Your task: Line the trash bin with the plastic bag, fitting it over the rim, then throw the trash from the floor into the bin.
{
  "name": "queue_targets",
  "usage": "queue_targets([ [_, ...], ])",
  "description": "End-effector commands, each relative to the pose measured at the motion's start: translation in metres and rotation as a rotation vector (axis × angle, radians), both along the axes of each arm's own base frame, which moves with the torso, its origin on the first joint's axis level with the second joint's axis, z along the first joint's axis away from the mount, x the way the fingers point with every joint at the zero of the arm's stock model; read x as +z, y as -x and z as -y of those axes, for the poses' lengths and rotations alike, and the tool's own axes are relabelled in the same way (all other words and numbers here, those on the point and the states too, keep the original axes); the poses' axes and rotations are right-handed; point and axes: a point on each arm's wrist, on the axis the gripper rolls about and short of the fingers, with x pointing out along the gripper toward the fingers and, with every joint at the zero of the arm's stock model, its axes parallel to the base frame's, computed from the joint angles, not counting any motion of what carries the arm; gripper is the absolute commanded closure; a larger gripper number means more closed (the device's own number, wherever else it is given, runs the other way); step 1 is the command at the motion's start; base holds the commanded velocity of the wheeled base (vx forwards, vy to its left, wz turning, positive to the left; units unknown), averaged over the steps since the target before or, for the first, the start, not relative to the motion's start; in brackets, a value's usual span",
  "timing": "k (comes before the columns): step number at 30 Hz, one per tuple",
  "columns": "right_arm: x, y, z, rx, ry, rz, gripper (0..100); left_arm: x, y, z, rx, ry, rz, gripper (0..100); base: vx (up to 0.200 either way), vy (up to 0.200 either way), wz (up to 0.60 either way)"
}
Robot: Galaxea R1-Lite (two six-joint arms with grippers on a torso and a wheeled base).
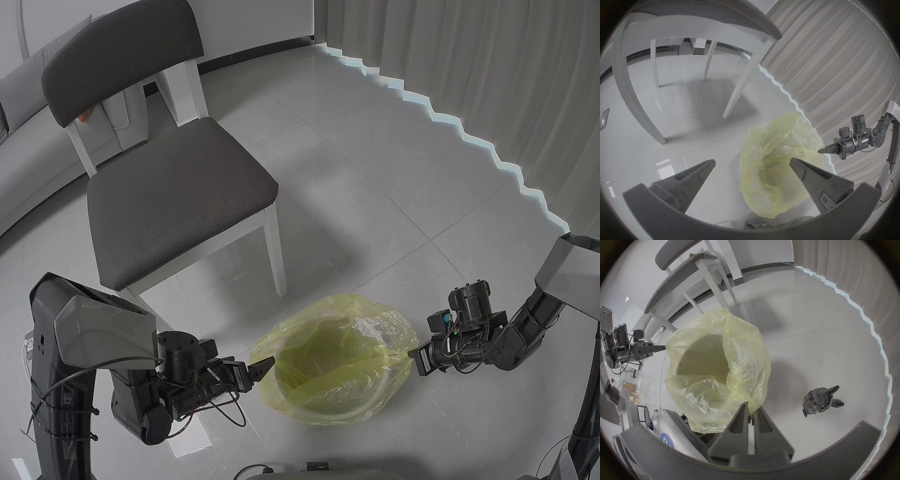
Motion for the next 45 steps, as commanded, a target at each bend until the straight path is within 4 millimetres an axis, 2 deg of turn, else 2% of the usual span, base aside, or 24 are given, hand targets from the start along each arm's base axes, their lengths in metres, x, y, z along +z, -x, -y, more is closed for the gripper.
queue_targets([
  [1, -0.006, 0.0, -0.002, 0.007, 0.002, -0.008, 100, -0.007, -0.009, 0.006, -0.007, -0.008, -0.011, 0, 0.0, 0.0, 0.0],
  [6, -0.005, 0.001, -0.003, 0.009, 0.0, -0.002, 100, -0.018, -0.021, 0.012, -0.021, -0.041, -0.012, 0, 0.0, 0.0, 0.0],
  [7, -0.005, 0.001, -0.003, 0.009, 0.0, -0.002, 100, -0.019, -0.021, 0.012, -0.022, -0.042, -0.012, 100, 0.0, 0.0, 0.0],
  [12, -0.008, 0.001, -0.004, 0.012, 0.0, -0.003, 100, -0.021, -0.03, 0.013, -0.016, -0.044, -0.009, 100, 0.0, 0.0, 0.0],
  [18, -0.025, 0.001, -0.002, 0.006, 0.019, -0.049, 100, -0.031, -0.031, 0.012, -0.014, -0.067, -0.059, 100, 0.0, 0.0, 0.0],
  [22, -0.045, 0.001, 0.0, 0.001, 0.035, -0.097, 100, -0.044, -0.027, 0.011, -0.017, -0.087, -0.103, 100, 0.0, 0.0, 0.0],
  [29, -0.074, -0.013, 0.004, -0.019, 0.03, -0.072, 100, -0.046, -0.034, 0.012, -0.01, -0.087, -0.09, 100, 0.0, 0.0, 0.0],
  [35, -0.072, -0.031, 0.007, -0.043, 0.036, -0.089, 100, -0.05, -0.042, 0.001, -0.017, -0.163, -0.092, 100, 0.0, 0.0, 0.0],
  [41, -0.069, -0.051, 0.008, -0.06, 0.031, -0.052, 100, -0.049, -0.057, 0.003, -0.001, -0.158, -0.063, 100, 0.0, 0.0, 0.0],
  [45, -0.065, -0.057, 0.007, -0.06, 0.026, -0.034, 100, -0.046, -0.063, 0.005, -0.001, -0.156, -0.058, 100, 0.0, 0.0, 0.0],
])
